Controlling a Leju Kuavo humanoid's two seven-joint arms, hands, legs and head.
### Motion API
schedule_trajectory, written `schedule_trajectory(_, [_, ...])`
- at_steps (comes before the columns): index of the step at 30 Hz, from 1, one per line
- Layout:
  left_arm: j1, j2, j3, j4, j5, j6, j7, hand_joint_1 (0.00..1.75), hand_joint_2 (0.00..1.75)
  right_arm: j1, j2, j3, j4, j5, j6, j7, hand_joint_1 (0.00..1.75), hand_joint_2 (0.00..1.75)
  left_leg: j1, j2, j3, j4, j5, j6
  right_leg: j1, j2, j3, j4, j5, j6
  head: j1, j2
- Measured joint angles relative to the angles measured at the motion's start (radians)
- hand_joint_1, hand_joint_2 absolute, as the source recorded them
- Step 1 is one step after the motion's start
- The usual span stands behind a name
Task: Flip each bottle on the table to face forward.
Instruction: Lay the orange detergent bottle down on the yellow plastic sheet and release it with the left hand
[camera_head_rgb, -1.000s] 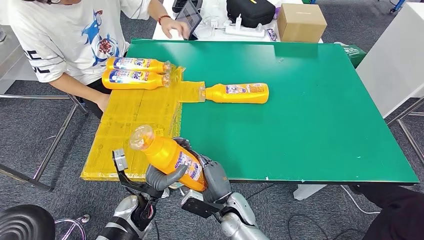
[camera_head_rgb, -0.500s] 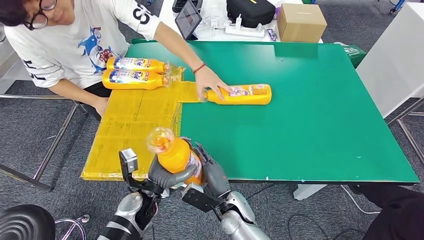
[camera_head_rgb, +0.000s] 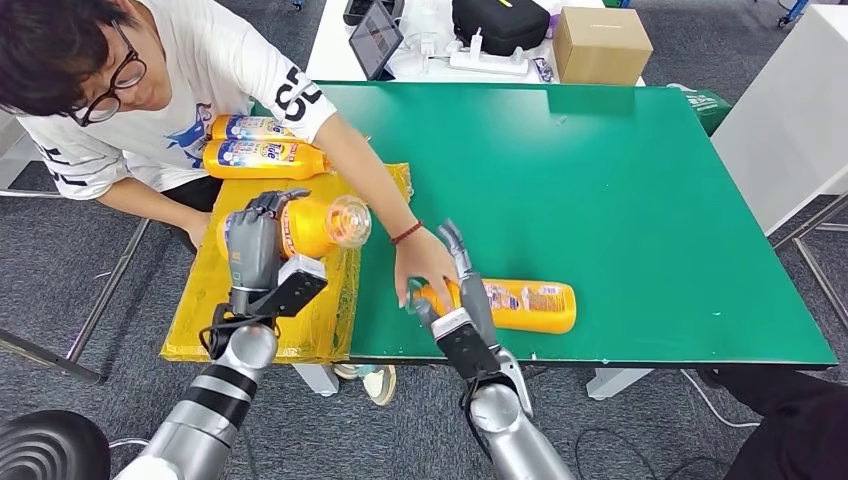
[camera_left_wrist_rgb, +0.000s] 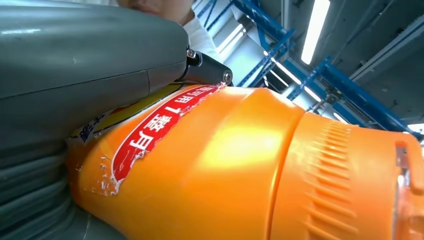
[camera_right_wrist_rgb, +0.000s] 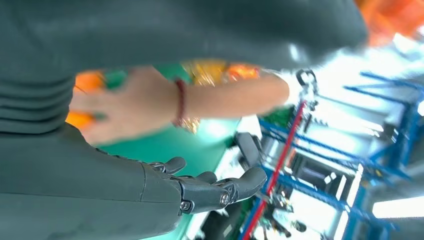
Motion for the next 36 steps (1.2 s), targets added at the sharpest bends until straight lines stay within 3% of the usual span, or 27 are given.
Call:
schedule_trajectory(4, [-0.031, 0.012, 0.010, 0.046, -0.034, 0.014, 0.015, 1.75, 1.75, 0.010, 0.000, -0.016, -0.044, -0.014, -0.013, -0.012, 0.00, 0.00, 0.000, 0.000, 0.000, 0.000, 0.000, 0.000, 0.000, 0.000, 0.000, 0.000, 0.000, 0.000, 0.000, 0.000])
schedule_trajectory(9, [-0.106, 0.044, 0.008, 0.184, -0.269, 0.020, 0.148, 1.75, 1.75, 0.036, 0.003, -0.050, -0.142, -0.100, -0.113, -0.074, 0.00, 0.00, 0.000, 0.000, -0.001, 0.000, 0.000, 0.000, 0.000, 0.000, -0.001, 0.000, 0.000, 0.000, 0.000, 0.000])
schedule_trajectory(16, [-0.195, 0.104, -0.011, 0.441, -0.432, -0.131, 0.248, 1.75, 1.75, 0.077, 0.002, -0.085, -0.317, -0.133, -0.170, -0.079, 0.00, 0.00, 0.000, 0.001, 0.000, 0.000, 0.000, 0.000, 0.000, 0.001, -0.001, 0.000, 0.000, 0.000, 0.000, 0.000])
schedule_trajectory(23, [-0.194, 0.140, -0.039, 0.570, -0.452, -0.217, 0.250, 1.75, 1.75, 0.084, 0.001, -0.096, -0.346, -0.178, -0.147, -0.080, 0.00, 0.00, 0.000, 0.000, -0.001, 0.000, 0.000, 0.000, 0.000, 0.001, 0.000, 0.000, 0.000, 0.000, 0.000, 0.000])
schedule_trajectory(24, [-0.194, 0.141, -0.039, 0.579, -0.444, -0.224, 0.245, 1.49, 1.75, 0.084, 0.001, -0.098, -0.346, -0.180, -0.146, -0.080, 0.00, 0.00, 0.000, 0.000, 0.000, 0.000, -0.001, 0.000, 0.000, 0.001, 0.000, 0.000, 0.000, 0.000, 0.000, 0.000])
schedule_trajectory(27, [-0.197, 0.143, -0.039, 0.596, -0.421, -0.241, 0.228, 0.18, 1.75, 0.083, 0.001, -0.102, -0.346, -0.186, -0.137, -0.080, 0.00, 0.00, 0.000, 0.000, 0.001, 0.000, -0.001, 0.000, 0.000, 0.001, 0.002, 0.000, -0.001, 0.000, 0.000, 0.000])
schedule_trajectory(28, [-0.197, 0.143, -0.037, 0.600, -0.410, -0.248, 0.220, 0.00, 1.75, 0.083, 0.001, -0.103, -0.345, -0.189, -0.133, -0.079, 0.00, 0.00, 0.000, 0.000, 0.002, 0.000, -0.001, 0.000, 0.000, 0.001, 0.003, 0.000, -0.001, 0.000, 0.000, 0.000])
schedule_trajectory(33, [-0.193, 0.139, -0.014, 0.610, -0.365, -0.284, 0.191, 0.00, 1.75, 0.082, 0.001, -0.109, -0.338, -0.196, -0.118, -0.072, 0.00, 0.00, 0.000, 0.000, 0.006, 0.000, -0.001, 0.000, 0.000, 0.001, 0.007, 0.000, -0.001, 0.000, 0.000, 0.000])
schedule_trajectory(36, [-0.193, 0.138, -0.007, 0.613, -0.359, -0.289, 0.188, 0.00, 0.44, 0.082, 0.001, -0.111, -0.334, -0.196, -0.116, -0.070, 0.00, 0.00, 0.000, -0.001, 0.007, 0.000, -0.001, 0.000, 0.000, 0.001, 0.008, 0.000, -0.001, 0.000, 0.000, 0.000])
